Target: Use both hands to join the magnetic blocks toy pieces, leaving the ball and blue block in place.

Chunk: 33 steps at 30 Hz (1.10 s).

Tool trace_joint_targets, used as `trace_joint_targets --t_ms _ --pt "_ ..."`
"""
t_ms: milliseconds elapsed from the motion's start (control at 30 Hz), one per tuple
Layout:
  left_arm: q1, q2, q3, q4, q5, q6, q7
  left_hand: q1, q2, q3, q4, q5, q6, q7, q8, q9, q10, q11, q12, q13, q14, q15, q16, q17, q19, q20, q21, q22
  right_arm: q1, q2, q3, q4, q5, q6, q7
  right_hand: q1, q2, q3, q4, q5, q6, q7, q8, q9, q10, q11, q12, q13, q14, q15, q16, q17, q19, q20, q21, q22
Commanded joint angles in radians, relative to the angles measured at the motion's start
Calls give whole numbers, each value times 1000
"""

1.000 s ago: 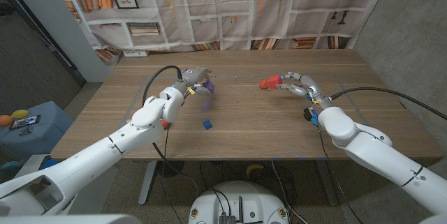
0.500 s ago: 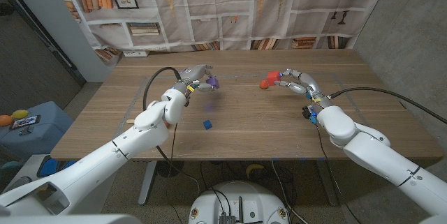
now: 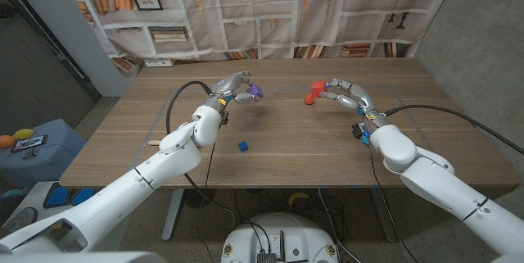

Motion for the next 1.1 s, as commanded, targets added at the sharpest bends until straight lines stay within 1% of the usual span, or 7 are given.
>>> trace_joint_targets --t_ms 33,500,533,600,633,700,1100 --pt "25 -44 -31 22 -164 -88 93 14 24 -6 2 5 144 -58 -4 1 5 1 -3 4 3 -47 -2 1 3 7 0 5 12 40 -6 43 38 84 32 14 38 -4 -2 4 105 -58 77 30 14 -4 -1 1 8 -6 7 2 14 3 7 5" --pt "25 -99 -50 70 -328 -222 133 18 34 -10 1 7 139 -52 -15 2 2 4 -5 4 -1 -36 -4 1 9 12 2 5 19 98 -14 99 108 195 76 14 42 -7 -1 5 108 -58 74 23 20 -4 0 1 11 -6 9 3 16 4 7 5" --pt "24 -105 -51 77 -342 -234 132 18 34 -10 1 7 139 -52 -15 2 2 4 -6 4 -1 -36 -4 1 9 12 2 5 18 108 -12 106 121 211 81 14 43 -8 -1 5 108 -58 74 22 20 -4 0 1 11 -6 9 4 18 4 7 5" --pt "21 -118 -55 95 -374 -265 131 19 35 -10 1 7 140 -52 -16 3 2 5 -6 4 -2 -35 -4 1 9 12 2 6 14 157 -3 154 183 322 119 14 43 -8 -1 5 109 -58 74 21 20 -4 0 1 11 -6 9 4 18 3 7 5" --pt "20 -123 -56 102 -389 -278 127 19 35 -11 1 7 140 -51 -17 3 1 5 -6 4 -2 -35 -4 1 9 12 2 6 18 155 -9 152 165 309 109 14 43 -8 -1 5 109 -58 74 21 20 -4 0 1 11 -7 9 4 18 2 7 5" --pt "14 -128 -56 115 -413 -300 118 19 36 -11 1 7 141 -51 -17 3 -1 3 -7 4 -2 -34 -4 1 10 13 2 6 19 172 -9 171 192 346 129 14 44 -9 0 6 109 -58 73 19 19 -4 -1 1 13 -7 10 4 18 2 7 5" --pt "-8 -153 -52 172 -509 -392 83 19 41 -16 1 8 139 -47 -25 3 -9 7 -9 4 -10 -27 -6 1 11 10 2 6 28 179 -22 165 206 331 134 14 48 -12 0 7 110 -58 67 10 22 -3 -1 1 13 -4 11 6 20 1 7 5"
